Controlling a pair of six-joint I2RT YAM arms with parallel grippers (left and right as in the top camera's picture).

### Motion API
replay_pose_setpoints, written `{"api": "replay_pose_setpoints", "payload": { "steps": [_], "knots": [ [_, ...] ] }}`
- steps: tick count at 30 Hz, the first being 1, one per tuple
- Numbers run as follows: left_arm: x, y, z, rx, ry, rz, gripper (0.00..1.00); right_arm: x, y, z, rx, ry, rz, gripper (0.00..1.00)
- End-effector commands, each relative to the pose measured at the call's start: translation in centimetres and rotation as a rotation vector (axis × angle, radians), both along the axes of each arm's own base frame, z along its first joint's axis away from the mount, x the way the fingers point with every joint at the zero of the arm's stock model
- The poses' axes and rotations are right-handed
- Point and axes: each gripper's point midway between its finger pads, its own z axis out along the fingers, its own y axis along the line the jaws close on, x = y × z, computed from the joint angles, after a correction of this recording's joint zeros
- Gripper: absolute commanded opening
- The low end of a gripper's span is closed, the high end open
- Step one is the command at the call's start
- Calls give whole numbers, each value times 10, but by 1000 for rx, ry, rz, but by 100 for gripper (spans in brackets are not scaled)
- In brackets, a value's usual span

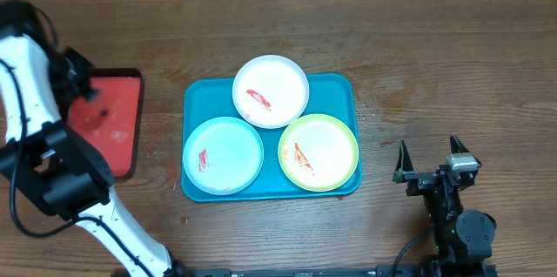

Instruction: Clean dirty plates on tray and stack at the side

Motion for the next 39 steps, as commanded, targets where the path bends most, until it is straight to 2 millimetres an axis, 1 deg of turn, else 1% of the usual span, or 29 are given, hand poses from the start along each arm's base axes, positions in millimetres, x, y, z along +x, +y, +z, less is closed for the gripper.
{"api": "replay_pose_setpoints", "payload": {
  "steps": [1,4,6,7,8,9,10,12,13,14,15,16,17,18,19,20,22,23,24,26,28,29,31,32,34,35,36,37,39],
  "knots": [
    [-18,-11,-27,-28,85,-66,4,0,-2,-2,-1,-3,-9,100],
    [-16,3,19,-1,43,-61,4,0,-2,-2,-1,-3,-9,100],
    [-14,12,71,36,-24,-52,4,0,-2,-2,-1,-3,-9,100],
    [-14,13,82,48,-41,-56,4,0,-2,-2,-1,-3,-9,100],
    [-14,13,105,71,-75,-68,4,0,-2,-2,-1,-3,-9,100],
    [-13,12,109,76,-83,-72,4,0,-2,-2,-1,-3,-9,100],
    [-13,11,110,79,-84,-76,4,0,-2,-2,-1,-3,-9,100],
    [-12,7,95,83,-41,-93,4,0,-2,-2,-1,-3,-9,100],
    [-12,3,75,74,-8,-104,4,0,-2,-2,-1,-3,-9,100],
    [-13,1,60,64,14,-110,4,0,-2,-2,-1,-3,-9,100],
    [-14,-5,20,49,54,-123,4,0,-2,-2,-1,-3,-9,100],
    [-16,-7,1,48,73,-128,4,0,-2,-2,-1,-3,-9,100],
    [-20,-8,-12,44,90,-129,4,0,-2,-2,-1,-3,-9,100],
    [-25,-10,-17,34,110,-114,4,0,-2,-2,-1,-3,-9,100],
    [-27,-7,-14,36,113,-103,4,0,-2,-2,-1,-3,-9,100],
    [-30,0,3,43,106,-85,4,0,-2,-2,-1,-3,-9,100],
    [-34,10,52,62,72,-59,4,0,-2,-2,-1,-3,-9,100],
    [-34,13,67,72,55,-52,4,0,-2,-2,-1,-3,-9,100],
    [-35,15,86,88,28,-44,4,0,-2,-2,-1,-3,-9,100],
    [-37,20,106,137,5,-38,4,0,-2,-2,-1,-3,-9,100],
    [-40,25,100,177,41,-35,4,0,-2,-2,-1,-3,-9,100],
    [-41,25,87,173,65,-38,4,0,-2,-2,-1,-3,-9,100],
    [-41,14,31,108,113,-57,4,0,-2,-2,-1,-3,-9,100],
    [-44,11,6,96,134,-61,4,0,-2,-2,-1,-3,-10,100],
    [-56,6,-25,82,177,-53,4,0,-2,-2,-1,-3,-9,100],
    [-58,5,-26,71,182,-41,4,0,-2,-2,-1,-3,-9,100],
    [-57,4,-23,58,175,-39,4,0,-2,-2,-1,-3,-9,100],
    [-52,5,1,54,145,-34,4,0,-2,-2,-1,-3,-9,100],
    [-45,5,61,81,68,-39,4,0,-2,-2,-1,-3,-9,100]
  ]
}}
